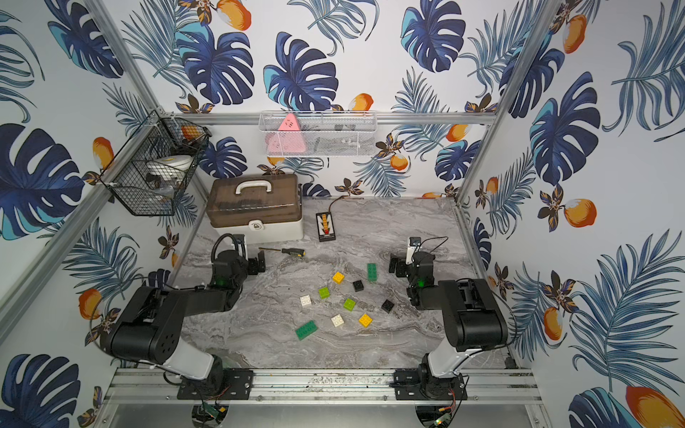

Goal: Assemble a giraffe with lego
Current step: Pick up the lego brick from the center of the board.

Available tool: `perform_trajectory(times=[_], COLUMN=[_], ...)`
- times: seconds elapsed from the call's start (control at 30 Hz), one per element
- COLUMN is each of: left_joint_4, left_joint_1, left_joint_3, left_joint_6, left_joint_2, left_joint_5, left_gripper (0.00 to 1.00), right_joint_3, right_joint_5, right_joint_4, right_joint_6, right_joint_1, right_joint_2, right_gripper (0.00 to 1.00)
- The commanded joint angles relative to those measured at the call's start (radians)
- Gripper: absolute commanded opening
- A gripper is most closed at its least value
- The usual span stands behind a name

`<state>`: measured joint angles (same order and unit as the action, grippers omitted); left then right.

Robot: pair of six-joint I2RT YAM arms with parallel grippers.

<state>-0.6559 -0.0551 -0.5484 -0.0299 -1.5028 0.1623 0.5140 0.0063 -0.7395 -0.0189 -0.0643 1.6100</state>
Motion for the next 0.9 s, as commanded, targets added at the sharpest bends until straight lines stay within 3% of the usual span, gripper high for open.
perform_trajectory(times=[0.0, 0.13, 0.3, 0.5, 0.67, 0.87], left_joint_4=[0.332, 0.706, 1.207, 1.385, 1.566, 1.702], left_joint_1=[-0.033, -0.077, -0.164, -0.327, -0.43, -0.488], left_joint_3=[-0.131, -0.34, -0.681, -0.774, -0.838, -0.823], left_joint_6=[-0.001, -0.156, -0.287, -0.399, -0.507, -0.642], left_joint_2=[0.075, 0.153, 0.091, 0.097, 0.036, 0.013], left_joint_5=[0.113, 0.105, 0.048, 0.04, 0.039, -0.025], left_gripper=[0.99, 0.99, 0.99, 0.99, 0.99, 0.99], right_joint_3=[0.113, 0.284, 0.545, 0.707, 0.652, 0.742], right_joint_5=[-0.013, 0.048, 0.111, 0.076, 0.044, -0.013], right_joint_4=[0.25, 0.544, 0.975, 1.297, 1.299, 1.473], right_joint_6=[-0.008, 0.058, 0.173, 0.287, 0.362, 0.321], right_joint_1=[-0.003, -0.008, -0.058, -0.149, -0.189, -0.261], right_joint_2=[-0.06, -0.119, -0.143, -0.128, -0.121, -0.1], right_gripper=[1.0, 1.0, 1.0, 1.0, 1.0, 1.0])
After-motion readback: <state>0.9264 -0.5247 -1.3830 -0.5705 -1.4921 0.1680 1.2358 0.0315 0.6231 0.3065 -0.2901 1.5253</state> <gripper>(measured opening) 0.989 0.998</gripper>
